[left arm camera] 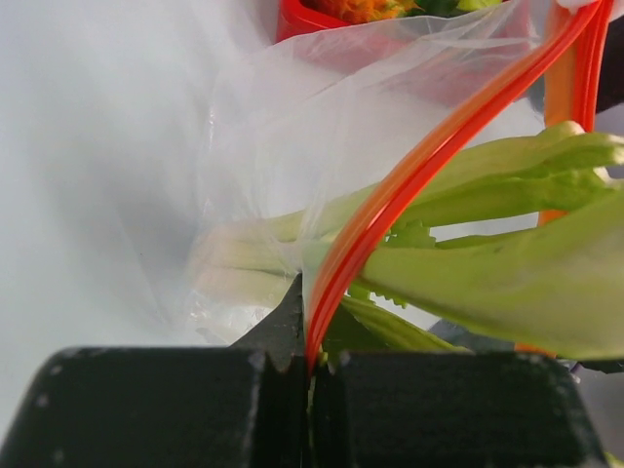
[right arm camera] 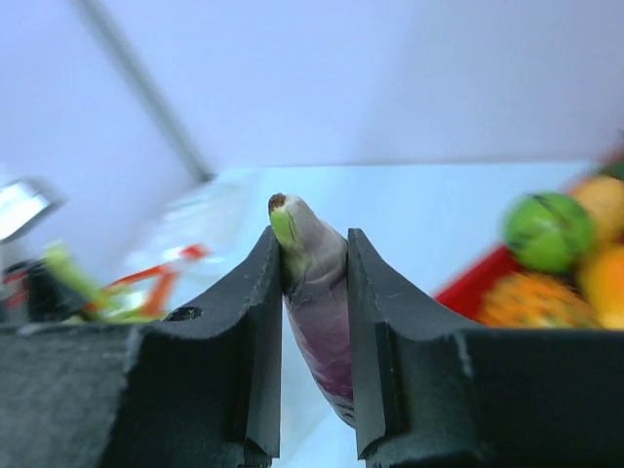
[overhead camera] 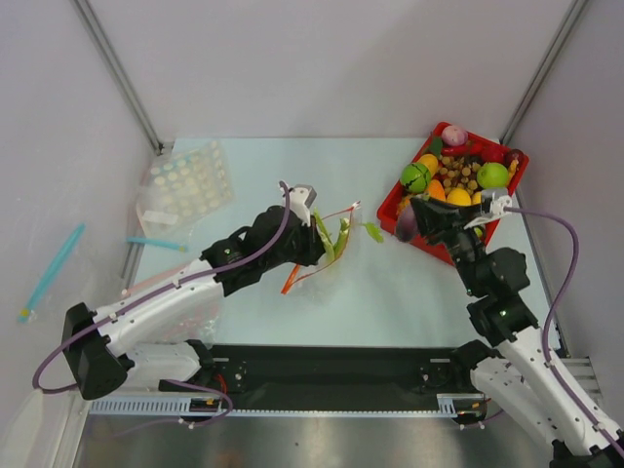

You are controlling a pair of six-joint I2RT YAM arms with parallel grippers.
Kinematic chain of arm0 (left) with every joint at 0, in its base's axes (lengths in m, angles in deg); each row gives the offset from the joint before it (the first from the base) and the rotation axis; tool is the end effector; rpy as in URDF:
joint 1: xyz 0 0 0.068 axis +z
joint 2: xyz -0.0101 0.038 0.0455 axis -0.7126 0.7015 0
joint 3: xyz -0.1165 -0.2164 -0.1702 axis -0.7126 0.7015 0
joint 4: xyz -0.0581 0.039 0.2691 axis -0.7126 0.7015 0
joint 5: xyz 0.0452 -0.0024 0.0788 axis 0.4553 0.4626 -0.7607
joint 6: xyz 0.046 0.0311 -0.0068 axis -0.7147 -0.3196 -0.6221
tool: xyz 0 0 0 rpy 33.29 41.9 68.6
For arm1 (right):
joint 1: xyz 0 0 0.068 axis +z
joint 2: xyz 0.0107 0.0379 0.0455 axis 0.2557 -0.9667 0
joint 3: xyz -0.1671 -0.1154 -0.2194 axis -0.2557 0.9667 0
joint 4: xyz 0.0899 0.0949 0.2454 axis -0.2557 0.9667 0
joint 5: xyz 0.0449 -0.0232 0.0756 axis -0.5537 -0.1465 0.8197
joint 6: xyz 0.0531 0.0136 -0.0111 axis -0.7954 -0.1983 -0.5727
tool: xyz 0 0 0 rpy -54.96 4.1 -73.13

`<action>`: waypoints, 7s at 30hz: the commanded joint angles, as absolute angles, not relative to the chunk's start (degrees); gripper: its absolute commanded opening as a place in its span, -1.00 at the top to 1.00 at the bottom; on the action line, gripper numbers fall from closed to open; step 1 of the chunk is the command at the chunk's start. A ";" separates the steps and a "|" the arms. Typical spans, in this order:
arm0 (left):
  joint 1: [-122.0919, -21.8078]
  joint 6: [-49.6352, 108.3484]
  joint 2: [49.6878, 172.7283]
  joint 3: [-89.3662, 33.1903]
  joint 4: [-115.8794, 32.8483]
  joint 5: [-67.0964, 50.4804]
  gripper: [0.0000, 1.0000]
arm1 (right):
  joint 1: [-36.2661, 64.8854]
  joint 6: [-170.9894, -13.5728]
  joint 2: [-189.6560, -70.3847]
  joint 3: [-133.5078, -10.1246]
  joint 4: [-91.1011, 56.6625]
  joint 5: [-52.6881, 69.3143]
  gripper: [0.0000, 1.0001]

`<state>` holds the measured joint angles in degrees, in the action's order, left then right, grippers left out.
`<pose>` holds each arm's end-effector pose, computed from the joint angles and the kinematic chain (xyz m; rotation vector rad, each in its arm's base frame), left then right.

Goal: Place the food in the zip-top bag and seal the zipper
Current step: Pick up the fake vegetable from the bin, then place the fake vegetable in the zipper food storage bag, then pick up the fake fruit from the bin.

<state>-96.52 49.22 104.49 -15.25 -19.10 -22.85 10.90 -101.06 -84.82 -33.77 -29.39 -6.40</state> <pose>0.1797 -0.2157 0.3454 0.3024 2.1552 -0.7440 0.1411 0.0626 0.3776 -0.0142 1.3598 0.5259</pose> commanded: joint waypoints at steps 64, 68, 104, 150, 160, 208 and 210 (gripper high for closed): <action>-99.68 49.24 105.94 -18.76 -20.69 -26.68 0.99 | 31.94 -114.39 -106.41 -14.37 -88.65 14.21 0.79; -98.36 49.68 106.20 -18.23 -21.57 -24.31 0.99 | 32.20 -112.46 -105.55 -14.55 -86.47 12.99 -0.27; -96.34 52.41 104.18 -13.84 -27.28 -19.30 0.99 | -18.59 -118.42 -120.91 -49.78 -12.02 -17.78 -0.61; -96.25 51.53 103.39 -14.54 -25.53 -19.73 0.99 | -18.33 -120.45 -158.37 -76.43 18.40 -23.33 -0.62; -96.25 51.09 103.65 -14.72 -25.17 -20.00 0.99 | -17.72 -118.60 -153.62 -71.15 15.41 -20.51 -0.64; -101.51 47.05 109.19 -19.02 -23.24 -19.81 0.97 | 28.16 -96.27 -75.04 -31.96 -36.96 21.93 0.44; -102.23 46.08 108.84 -19.38 -23.06 -20.00 0.92 | 28.86 -97.50 -76.18 -28.80 -43.69 24.22 0.52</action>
<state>-100.63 48.50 109.58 -16.04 -22.16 -19.29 27.97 -97.35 -74.87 -32.02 -32.99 18.54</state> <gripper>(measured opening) 0.034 0.791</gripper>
